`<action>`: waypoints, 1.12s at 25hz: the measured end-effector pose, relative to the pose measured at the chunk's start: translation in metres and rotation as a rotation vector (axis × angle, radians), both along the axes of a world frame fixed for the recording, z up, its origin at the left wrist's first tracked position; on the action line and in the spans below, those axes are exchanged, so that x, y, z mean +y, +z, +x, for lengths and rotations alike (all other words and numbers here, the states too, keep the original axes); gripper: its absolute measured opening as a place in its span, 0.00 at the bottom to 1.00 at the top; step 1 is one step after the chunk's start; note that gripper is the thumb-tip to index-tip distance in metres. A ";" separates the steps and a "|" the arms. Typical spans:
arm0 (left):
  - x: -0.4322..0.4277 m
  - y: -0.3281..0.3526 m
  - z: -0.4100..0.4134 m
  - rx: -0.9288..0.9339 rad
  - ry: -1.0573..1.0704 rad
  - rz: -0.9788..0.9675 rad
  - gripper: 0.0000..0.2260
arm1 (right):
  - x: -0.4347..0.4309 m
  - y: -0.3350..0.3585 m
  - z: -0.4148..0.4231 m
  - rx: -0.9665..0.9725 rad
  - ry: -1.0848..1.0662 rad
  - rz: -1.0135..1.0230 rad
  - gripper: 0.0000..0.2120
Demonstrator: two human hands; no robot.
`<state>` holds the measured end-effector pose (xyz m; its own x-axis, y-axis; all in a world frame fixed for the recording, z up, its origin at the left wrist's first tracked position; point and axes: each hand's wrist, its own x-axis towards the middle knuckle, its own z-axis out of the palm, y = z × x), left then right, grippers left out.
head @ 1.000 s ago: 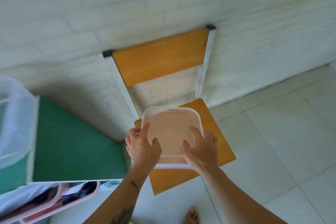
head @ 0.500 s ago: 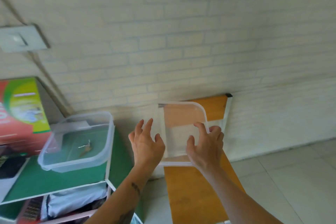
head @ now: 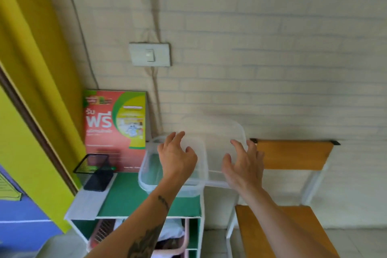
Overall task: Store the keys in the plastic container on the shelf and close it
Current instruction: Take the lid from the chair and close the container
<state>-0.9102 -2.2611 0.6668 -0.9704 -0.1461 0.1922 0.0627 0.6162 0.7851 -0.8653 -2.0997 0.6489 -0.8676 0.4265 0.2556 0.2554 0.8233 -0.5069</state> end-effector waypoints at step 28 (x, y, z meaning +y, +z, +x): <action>-0.102 -0.069 -0.053 -0.312 -0.090 -0.155 0.29 | -0.088 -0.031 -0.071 -0.559 0.202 0.048 0.32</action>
